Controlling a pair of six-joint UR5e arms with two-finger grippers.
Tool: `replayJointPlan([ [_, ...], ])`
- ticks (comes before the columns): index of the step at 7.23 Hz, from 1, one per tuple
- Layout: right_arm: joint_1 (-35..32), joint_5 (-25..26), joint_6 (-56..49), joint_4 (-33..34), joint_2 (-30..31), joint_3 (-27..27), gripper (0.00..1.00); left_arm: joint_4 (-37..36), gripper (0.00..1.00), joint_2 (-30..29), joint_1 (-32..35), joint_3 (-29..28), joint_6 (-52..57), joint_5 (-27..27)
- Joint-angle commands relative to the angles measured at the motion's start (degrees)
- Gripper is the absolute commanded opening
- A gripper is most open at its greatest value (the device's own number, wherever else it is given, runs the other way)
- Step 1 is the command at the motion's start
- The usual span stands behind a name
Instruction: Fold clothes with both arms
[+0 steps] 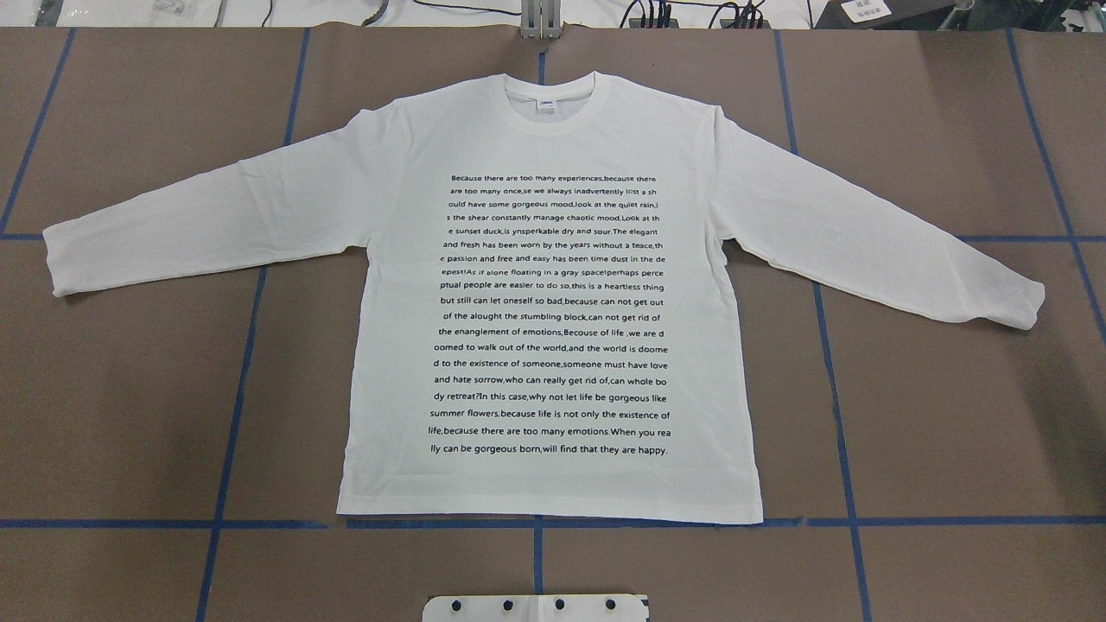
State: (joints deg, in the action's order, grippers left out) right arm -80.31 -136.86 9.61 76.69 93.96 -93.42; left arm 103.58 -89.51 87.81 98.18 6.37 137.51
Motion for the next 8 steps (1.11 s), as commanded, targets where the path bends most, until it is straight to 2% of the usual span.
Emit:
replayJointPlan([
  [1, 6.2, 4.58, 6.0, -10.66, 2.36, 2.7, 1.0, 0.22, 1.0, 0.22, -0.36, -0.01, -0.04, -0.93],
  [3, 9.98, 5.89, 14.42, -24.67, -0.78, 11.38, 0.99, 0.22, 1.0, 0.22, -0.36, -0.01, -0.12, -0.84],
  [4, 13.22, 8.69, 19.78, -28.31, -2.02, 13.51, 1.0, 0.22, 1.0, 0.22, -0.36, 0.17, -0.21, -0.84],
  [8, 14.13, 8.8, 20.18, -27.82, -5.1, 16.86, 1.0, 0.31, 1.0, 0.04, -0.36, 0.87, -0.3, -0.14],
])
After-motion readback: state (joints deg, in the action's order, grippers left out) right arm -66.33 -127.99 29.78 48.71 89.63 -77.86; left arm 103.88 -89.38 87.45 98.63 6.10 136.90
